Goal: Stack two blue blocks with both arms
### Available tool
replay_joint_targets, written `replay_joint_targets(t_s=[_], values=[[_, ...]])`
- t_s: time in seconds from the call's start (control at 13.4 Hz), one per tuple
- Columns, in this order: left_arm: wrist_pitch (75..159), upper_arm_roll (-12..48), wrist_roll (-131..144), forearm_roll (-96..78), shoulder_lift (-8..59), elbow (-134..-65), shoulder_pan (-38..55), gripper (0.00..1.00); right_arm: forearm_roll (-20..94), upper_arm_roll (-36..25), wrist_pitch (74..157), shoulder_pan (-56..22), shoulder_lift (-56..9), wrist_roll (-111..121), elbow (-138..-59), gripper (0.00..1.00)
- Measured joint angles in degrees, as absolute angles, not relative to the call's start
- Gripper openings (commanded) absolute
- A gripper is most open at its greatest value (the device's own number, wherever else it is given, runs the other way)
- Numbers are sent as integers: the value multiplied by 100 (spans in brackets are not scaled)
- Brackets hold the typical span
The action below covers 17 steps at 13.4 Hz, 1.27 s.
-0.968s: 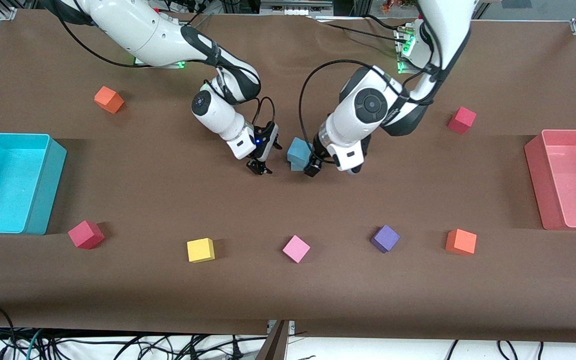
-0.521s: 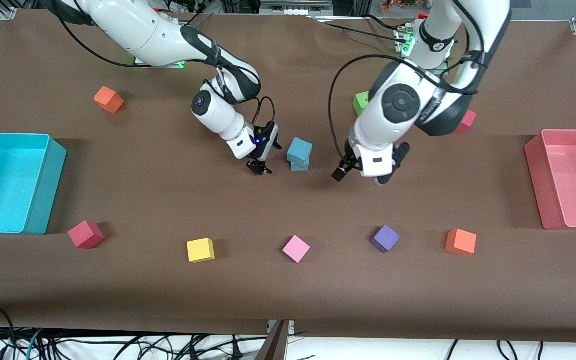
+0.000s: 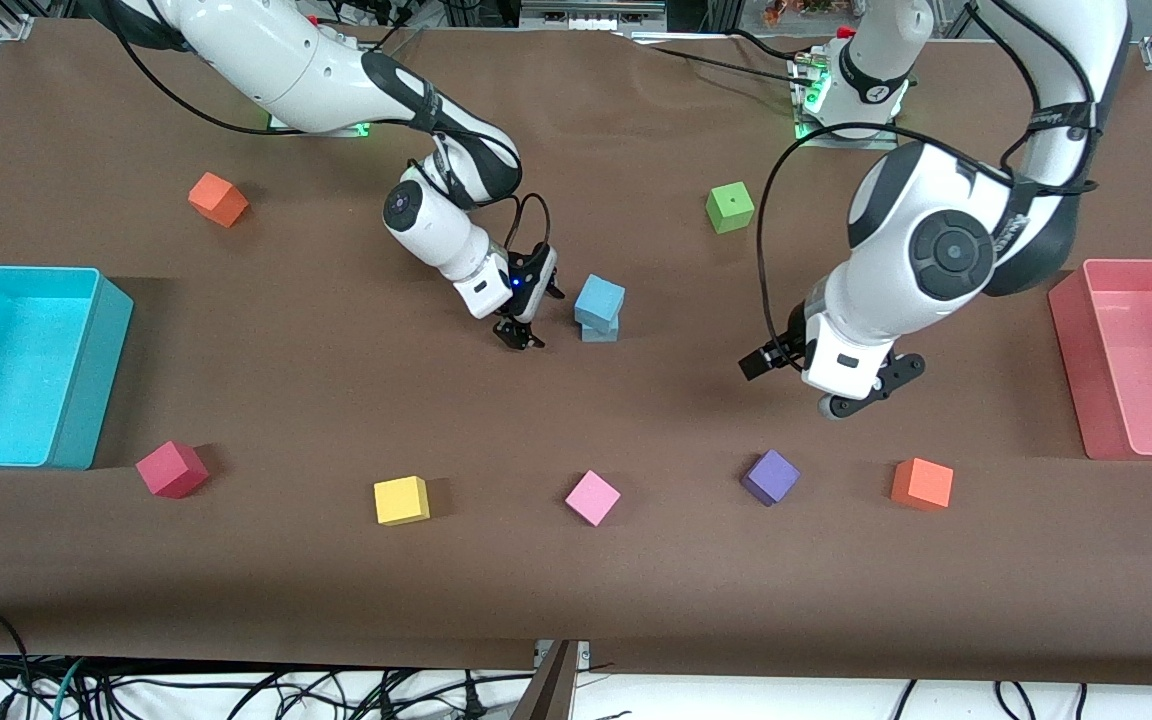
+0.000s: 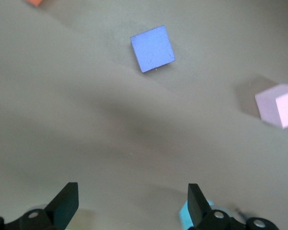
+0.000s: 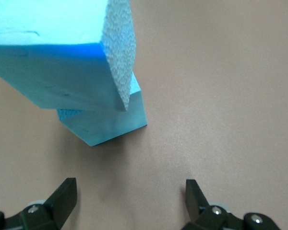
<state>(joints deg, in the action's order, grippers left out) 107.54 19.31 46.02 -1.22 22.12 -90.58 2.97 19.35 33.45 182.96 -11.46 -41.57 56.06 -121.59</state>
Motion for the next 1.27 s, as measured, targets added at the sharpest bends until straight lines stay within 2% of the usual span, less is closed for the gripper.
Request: replay_joint_targets(t_s=[0.37,0.67,0.97,1.27], values=[[9962,1701,2889,12,2122,-8358,221,100,1935,3384,18149,-1151,-4154,5608,-12089,100],[9590,1278,1354,15,1423,-8458,184,100,1935,3163,16779,-1132,-3874,5608,-11745,100],[9523,742,20,16,415,-9291,90,100,1935,2464,15362,-1080,-3196,5608,-11535,100],[9478,283,-464,16,-178,-9796,26,100,1934,1246,13951,-1050,-2713,5648,-11174,100]])
